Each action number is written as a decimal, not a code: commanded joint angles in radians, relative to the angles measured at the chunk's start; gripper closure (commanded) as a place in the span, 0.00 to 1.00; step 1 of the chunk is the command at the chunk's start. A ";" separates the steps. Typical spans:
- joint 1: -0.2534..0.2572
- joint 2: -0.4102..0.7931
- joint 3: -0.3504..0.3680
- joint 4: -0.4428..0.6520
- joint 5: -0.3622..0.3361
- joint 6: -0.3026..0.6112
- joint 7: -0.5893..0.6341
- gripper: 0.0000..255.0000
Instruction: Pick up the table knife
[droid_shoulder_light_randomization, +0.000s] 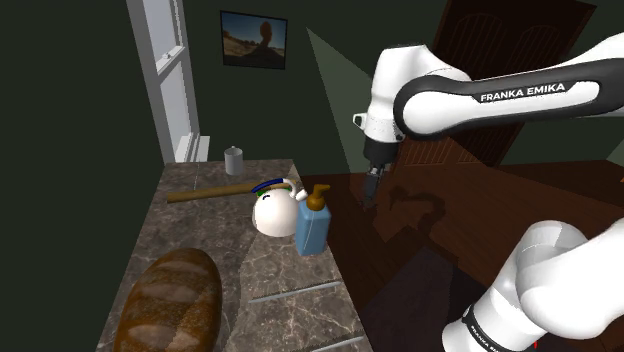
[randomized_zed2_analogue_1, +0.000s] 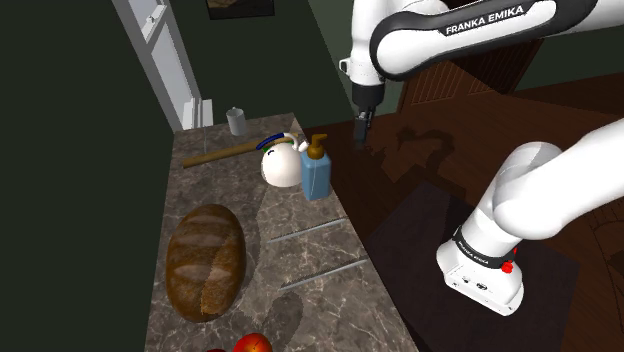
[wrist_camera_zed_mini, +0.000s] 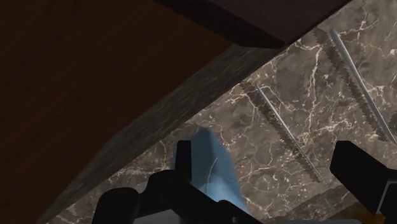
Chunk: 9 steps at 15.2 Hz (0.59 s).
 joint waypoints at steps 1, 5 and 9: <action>0.023 0.043 0.011 -0.017 0.004 0.064 -0.032 0.00; 0.063 0.146 0.033 -0.047 0.007 0.198 -0.093 0.00; 0.101 0.261 0.059 -0.062 0.005 0.329 -0.149 0.00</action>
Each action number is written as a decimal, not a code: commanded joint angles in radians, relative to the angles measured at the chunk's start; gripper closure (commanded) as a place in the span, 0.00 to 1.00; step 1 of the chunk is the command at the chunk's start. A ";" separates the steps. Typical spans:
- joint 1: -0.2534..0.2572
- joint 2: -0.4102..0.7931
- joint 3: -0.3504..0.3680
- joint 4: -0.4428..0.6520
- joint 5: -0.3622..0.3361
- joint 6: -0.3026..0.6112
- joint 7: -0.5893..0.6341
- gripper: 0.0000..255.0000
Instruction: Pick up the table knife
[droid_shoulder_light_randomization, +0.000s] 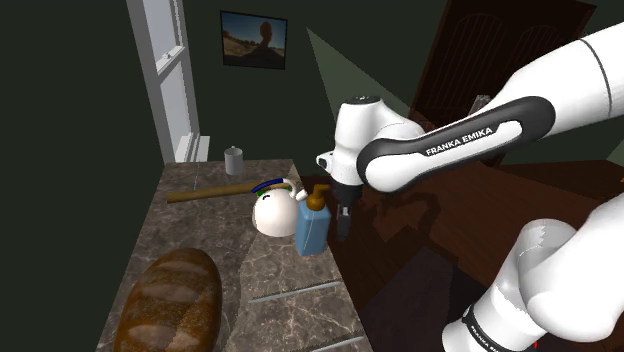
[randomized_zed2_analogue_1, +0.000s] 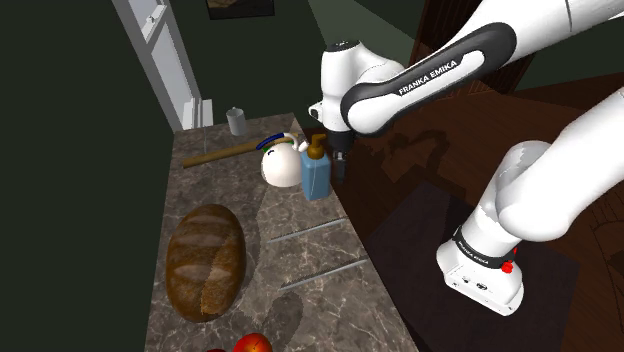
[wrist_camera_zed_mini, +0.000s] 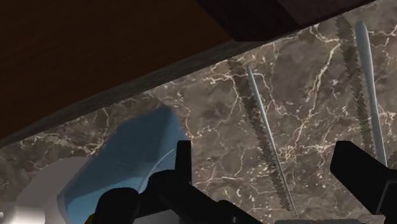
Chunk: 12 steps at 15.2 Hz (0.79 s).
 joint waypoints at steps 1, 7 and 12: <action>0.019 0.056 0.014 -0.005 -0.002 0.063 -0.028 0.00; 0.065 0.249 0.060 0.003 -0.035 0.248 -0.091 0.00; 0.098 0.406 0.091 0.029 -0.098 0.376 -0.114 0.00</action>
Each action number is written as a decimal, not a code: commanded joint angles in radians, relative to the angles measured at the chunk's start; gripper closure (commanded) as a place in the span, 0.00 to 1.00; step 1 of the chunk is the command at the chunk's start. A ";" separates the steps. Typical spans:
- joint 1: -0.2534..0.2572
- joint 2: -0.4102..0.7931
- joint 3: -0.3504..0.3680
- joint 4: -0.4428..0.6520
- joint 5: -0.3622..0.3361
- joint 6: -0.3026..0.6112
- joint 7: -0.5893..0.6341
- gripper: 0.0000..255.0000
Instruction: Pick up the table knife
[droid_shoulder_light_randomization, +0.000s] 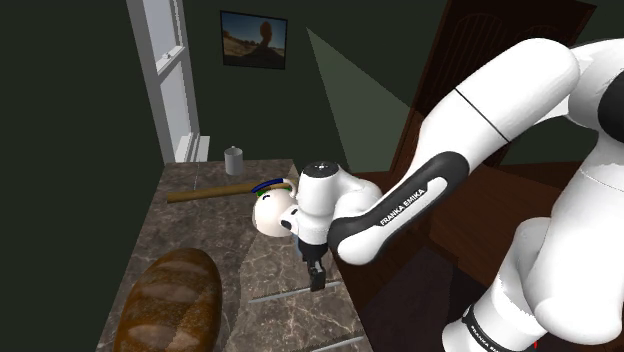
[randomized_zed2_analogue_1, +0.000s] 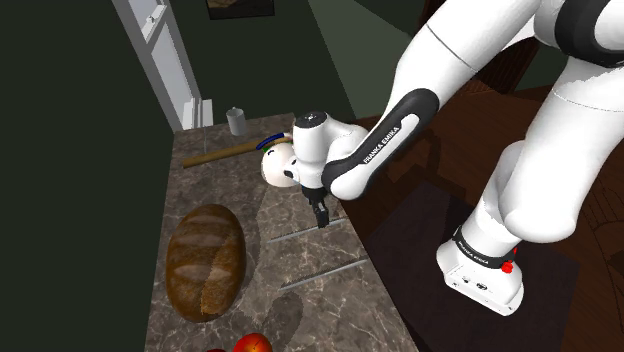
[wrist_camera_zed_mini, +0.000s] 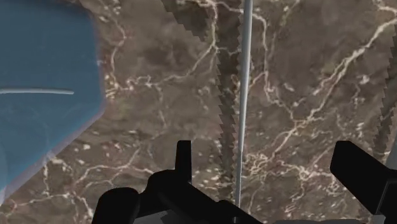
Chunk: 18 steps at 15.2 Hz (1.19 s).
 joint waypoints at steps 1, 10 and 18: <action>0.005 0.046 0.001 0.004 -0.023 0.042 0.001 0.00; 0.015 0.145 -0.022 0.011 -0.081 0.130 0.043 1.00; 0.016 0.143 -0.021 0.011 -0.080 0.128 0.043 1.00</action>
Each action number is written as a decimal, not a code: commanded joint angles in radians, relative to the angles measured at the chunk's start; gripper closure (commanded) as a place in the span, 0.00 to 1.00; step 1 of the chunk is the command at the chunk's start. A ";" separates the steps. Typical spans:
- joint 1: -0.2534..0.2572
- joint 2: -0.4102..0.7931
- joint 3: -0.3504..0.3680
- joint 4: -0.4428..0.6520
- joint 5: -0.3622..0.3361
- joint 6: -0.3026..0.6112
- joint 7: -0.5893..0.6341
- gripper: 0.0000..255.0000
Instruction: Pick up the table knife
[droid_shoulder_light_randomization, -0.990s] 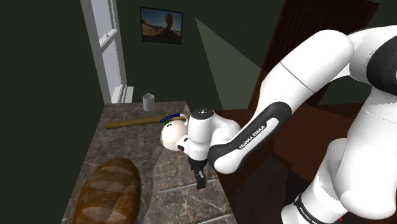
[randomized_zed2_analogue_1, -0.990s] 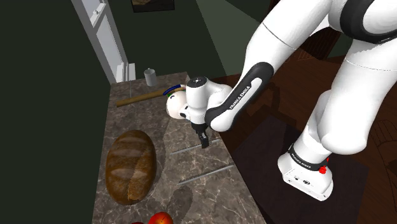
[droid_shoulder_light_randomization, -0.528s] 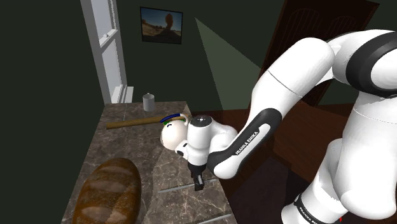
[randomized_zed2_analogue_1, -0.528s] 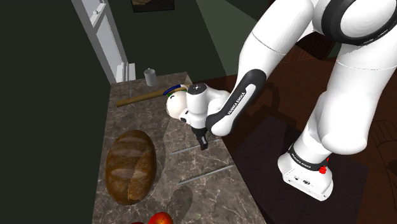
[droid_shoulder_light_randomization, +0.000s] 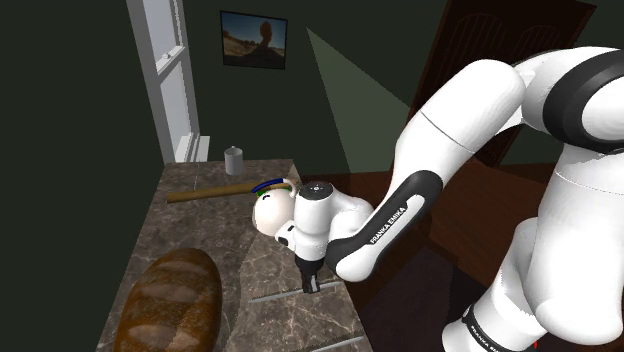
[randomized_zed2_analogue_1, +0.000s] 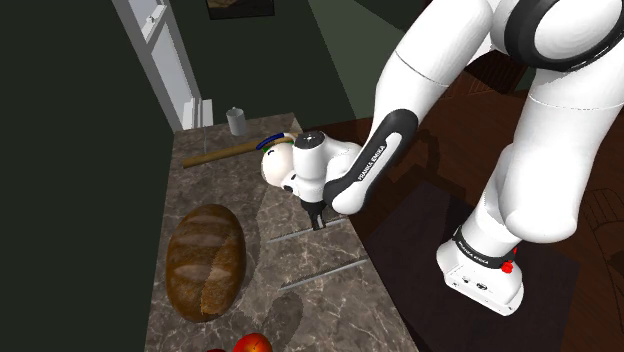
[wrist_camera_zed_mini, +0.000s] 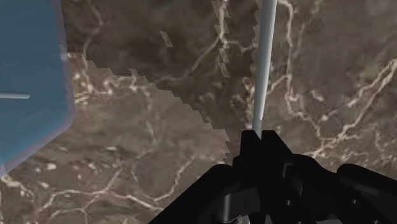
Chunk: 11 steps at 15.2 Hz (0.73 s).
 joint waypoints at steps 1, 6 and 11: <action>0.001 0.000 0.000 -0.002 -0.001 0.003 0.002 1.00; -0.010 -0.074 0.019 -0.007 0.043 -0.064 -0.032 1.00; -0.015 -0.145 0.030 -0.006 0.083 -0.134 -0.062 1.00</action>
